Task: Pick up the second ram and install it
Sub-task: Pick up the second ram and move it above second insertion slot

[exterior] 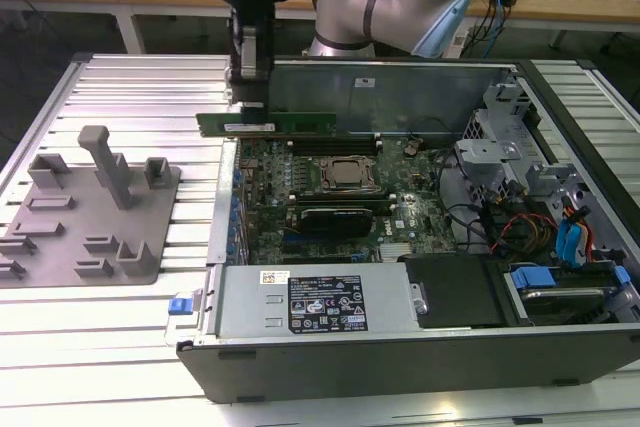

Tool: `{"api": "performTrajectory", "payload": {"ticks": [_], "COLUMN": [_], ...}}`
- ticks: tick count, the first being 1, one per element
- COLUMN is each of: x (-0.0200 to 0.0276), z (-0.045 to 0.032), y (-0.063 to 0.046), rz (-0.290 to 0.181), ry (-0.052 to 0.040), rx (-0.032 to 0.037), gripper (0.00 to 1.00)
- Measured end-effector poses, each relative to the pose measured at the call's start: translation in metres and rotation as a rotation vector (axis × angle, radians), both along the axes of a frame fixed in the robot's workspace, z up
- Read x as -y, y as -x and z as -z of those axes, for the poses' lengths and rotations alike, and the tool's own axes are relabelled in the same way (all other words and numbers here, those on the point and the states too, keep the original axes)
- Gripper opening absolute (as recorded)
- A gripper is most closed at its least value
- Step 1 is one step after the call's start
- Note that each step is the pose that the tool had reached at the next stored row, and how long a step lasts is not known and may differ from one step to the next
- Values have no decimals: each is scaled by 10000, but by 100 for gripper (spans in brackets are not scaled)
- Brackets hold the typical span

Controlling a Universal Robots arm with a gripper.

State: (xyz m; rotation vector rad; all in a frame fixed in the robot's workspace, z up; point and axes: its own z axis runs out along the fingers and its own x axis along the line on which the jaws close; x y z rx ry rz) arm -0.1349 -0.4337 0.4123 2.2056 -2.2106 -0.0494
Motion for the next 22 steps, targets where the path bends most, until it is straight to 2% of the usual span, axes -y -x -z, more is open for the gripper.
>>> {"api": "performTrajectory", "payload": {"ticks": [1,6,9,10,13,15,18,22], "x": [0,-7,-61,-106,-168,-197,-270,-346], "z": [0,17,74,114,198,233,325,411], "y": [-57,-482,-638,-697,-771,-782,-803,-825], "rz": [-2,0,-20,-41,-82,-99,-164,-214], "ry": [0,-2,0,1,0,-1,0,-1], "rx": [0,-1,-16,-20,-29,-30,-30,-30], "gripper": [9,9,9,9,9,9,9,9]}}
